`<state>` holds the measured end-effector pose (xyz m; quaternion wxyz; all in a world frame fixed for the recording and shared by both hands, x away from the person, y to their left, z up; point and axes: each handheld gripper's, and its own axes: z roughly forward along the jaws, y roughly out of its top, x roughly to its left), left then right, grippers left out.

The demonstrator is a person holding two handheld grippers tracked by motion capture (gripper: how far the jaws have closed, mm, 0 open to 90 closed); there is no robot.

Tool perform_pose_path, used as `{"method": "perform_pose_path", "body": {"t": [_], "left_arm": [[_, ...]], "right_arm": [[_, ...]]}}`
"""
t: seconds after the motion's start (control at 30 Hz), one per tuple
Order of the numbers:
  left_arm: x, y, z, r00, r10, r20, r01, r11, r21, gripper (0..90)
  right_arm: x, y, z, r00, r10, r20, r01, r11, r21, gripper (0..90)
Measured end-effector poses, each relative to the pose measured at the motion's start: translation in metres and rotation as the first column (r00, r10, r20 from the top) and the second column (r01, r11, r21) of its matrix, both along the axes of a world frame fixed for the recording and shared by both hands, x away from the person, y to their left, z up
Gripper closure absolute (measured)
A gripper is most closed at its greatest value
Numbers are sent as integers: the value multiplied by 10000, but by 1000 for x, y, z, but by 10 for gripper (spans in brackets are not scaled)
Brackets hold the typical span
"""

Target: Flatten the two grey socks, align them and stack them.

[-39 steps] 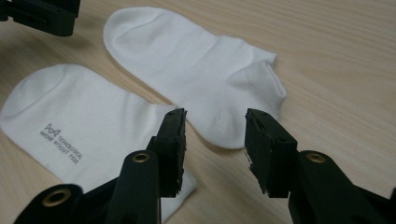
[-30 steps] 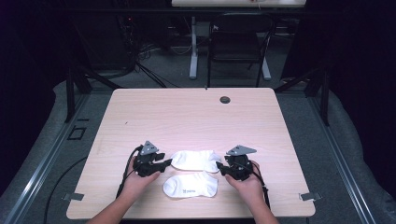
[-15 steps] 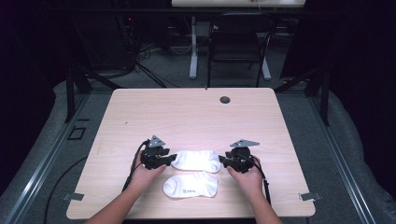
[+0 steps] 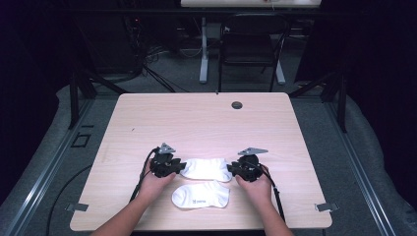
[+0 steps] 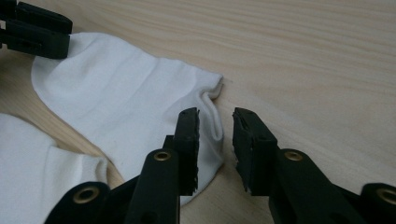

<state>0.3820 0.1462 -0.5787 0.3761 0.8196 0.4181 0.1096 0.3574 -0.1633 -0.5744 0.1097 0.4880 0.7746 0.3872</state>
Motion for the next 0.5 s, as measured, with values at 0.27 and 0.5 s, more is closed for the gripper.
{"method": "perform_pose_path", "body": {"t": [0.27, 0.5], "left_arm": [[-1, -3, 0, 9997, -200, -144, 198, 9998, -91, 812], [-2, -3, 5, 9994, -312, -121, 310, 9994, -166, 877]], "right_arm": [[0, 1, -2, 10000, 24, -84, -24, 10000, 6, 846], [-2, 1, 2, 9999, 97, 37, -97, 10000, -12, 862]]}}
